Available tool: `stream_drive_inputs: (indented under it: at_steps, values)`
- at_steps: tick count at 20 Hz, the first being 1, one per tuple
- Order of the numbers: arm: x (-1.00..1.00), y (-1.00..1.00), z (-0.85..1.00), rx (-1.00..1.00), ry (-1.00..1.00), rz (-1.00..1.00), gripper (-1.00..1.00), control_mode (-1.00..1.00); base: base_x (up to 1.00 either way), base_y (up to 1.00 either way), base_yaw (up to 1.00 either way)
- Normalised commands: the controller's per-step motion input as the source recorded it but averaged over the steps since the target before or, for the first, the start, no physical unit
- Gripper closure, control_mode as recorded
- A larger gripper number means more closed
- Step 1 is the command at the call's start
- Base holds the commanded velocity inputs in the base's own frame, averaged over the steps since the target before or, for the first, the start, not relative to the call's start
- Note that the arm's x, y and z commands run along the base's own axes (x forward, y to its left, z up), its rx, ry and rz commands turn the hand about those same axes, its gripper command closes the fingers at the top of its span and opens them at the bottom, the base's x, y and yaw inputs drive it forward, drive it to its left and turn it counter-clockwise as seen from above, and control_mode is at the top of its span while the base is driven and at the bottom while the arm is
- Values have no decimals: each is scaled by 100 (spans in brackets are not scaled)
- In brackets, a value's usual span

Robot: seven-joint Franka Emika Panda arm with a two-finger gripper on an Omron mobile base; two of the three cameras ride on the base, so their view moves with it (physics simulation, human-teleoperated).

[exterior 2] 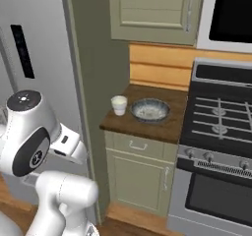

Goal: Grab a lemon wedge from the fridge and one ice cube from the ice bowl, and put them in the glass of lemonade.

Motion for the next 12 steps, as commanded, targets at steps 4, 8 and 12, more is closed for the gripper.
stream_drive_inputs:
  at_steps: [4,8,12]
  values:
    - [0,0,0,0,0,0,-100,100,12,100,-28]
    - [0,0,0,0,0,0,-100,100,0,100,-18]
    - [0,0,0,0,0,0,-100,100,0,100,-15]
